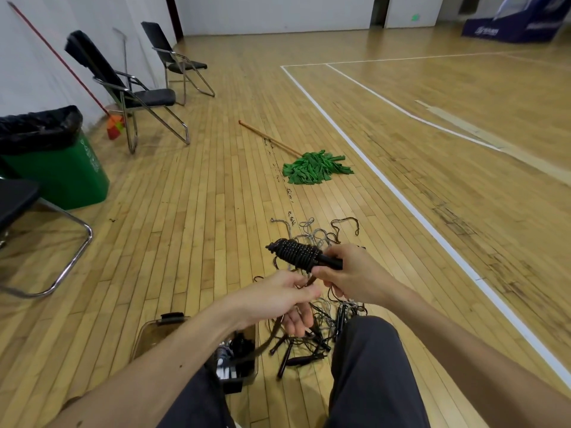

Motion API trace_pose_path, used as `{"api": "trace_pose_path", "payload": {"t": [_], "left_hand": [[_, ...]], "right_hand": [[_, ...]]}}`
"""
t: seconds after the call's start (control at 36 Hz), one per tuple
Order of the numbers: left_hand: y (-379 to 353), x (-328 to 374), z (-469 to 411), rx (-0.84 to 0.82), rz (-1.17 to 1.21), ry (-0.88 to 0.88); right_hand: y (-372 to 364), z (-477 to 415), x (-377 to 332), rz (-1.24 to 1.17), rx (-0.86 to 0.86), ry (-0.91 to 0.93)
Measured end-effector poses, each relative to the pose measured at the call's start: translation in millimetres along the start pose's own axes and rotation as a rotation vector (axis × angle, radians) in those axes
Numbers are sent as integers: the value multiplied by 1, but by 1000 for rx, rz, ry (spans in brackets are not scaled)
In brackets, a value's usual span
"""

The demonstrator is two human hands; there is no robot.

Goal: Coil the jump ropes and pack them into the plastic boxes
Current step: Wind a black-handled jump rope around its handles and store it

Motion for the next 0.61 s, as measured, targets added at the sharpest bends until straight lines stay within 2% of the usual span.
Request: {"api": "trace_pose_path", "payload": {"t": [0.11,0.19,0.28,0.42,0.61], "left_hand": [[13,7,4,29,-398,-22],[26,17,6,80,-717,-65],[31,28,7,69,-868,-127],[38,38,7,26,-891,-228],[44,43,7,11,-711,-308]], "right_hand": [[6,-3,12,72,-22,-115],[-2,5,21,88,-203,-240],[-12,17,22,110,-359,-296],[-23,29,6,139,-491,-283],[-33,44,-14,120,-620,-242]]}}
Point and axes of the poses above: each hand's wrist, its own z-axis away from the middle knuckle, its own y-axis out of the back of the hand, x = y × z, the point moved 8 cm from there along -z, towards the middle knuckle, and after that the axes turned 15 degrees about -z, right-handed, at the moved point
